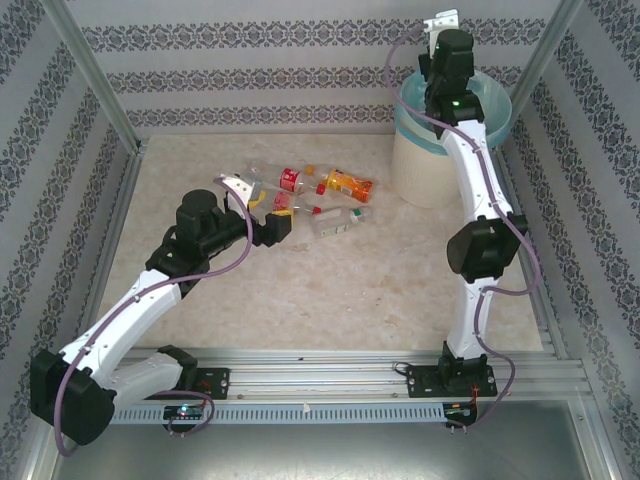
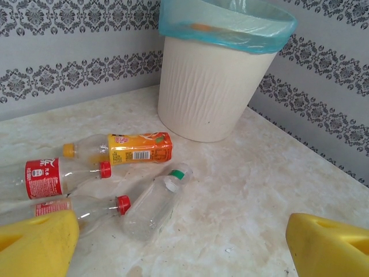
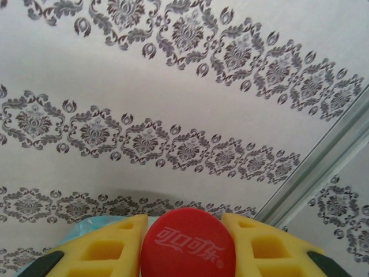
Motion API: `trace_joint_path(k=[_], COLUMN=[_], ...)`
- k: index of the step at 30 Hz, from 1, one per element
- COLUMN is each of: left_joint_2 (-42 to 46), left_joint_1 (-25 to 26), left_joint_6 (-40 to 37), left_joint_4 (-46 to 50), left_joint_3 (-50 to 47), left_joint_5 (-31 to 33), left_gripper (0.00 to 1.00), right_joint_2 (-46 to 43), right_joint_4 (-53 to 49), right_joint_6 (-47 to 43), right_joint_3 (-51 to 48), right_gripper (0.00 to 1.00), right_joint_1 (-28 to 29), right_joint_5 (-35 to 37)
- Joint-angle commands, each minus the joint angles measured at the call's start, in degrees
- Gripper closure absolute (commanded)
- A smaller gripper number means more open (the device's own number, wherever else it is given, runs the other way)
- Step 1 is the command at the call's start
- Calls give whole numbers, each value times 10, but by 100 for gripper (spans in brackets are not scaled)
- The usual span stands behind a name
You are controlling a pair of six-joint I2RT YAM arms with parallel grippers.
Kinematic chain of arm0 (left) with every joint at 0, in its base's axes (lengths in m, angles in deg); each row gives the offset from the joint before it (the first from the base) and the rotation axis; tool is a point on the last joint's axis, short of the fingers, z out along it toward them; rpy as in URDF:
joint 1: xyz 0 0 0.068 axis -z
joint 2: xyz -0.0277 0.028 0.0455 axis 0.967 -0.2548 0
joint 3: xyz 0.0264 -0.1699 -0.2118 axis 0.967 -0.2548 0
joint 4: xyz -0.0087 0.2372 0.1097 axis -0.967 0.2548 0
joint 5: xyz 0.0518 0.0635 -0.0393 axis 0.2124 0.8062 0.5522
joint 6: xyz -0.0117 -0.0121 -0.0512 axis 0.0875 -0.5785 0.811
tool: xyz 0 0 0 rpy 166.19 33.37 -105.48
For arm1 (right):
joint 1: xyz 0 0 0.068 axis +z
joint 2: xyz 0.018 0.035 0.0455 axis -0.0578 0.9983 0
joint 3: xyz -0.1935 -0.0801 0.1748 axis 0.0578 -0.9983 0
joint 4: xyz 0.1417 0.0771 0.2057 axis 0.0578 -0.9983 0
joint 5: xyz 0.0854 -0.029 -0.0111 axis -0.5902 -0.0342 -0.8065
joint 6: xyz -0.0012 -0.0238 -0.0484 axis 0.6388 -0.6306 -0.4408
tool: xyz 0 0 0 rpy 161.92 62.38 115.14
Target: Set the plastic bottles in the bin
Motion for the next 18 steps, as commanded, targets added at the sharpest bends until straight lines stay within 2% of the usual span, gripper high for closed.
trace_joint_path(k=[1, 9, 18], left_joint_2=[15, 13, 6], left_joint_1=[4, 4, 5], left_joint_6=[6, 12, 14], left_joint_4=[-20, -24, -26], left_joint_3=[-6, -9, -10], left_joint_5=[-4, -8, -9], left_gripper=[7, 7, 7], right_joint_2=[11, 7, 29], right_joint_4=[16, -56, -125], right_joint_6=[27, 86, 133], right_joint_3=[-13, -48, -56], right_gripper=[100, 100, 100], right_joint_1=[-13, -37, -66], right_joint_5=[20, 29, -4])
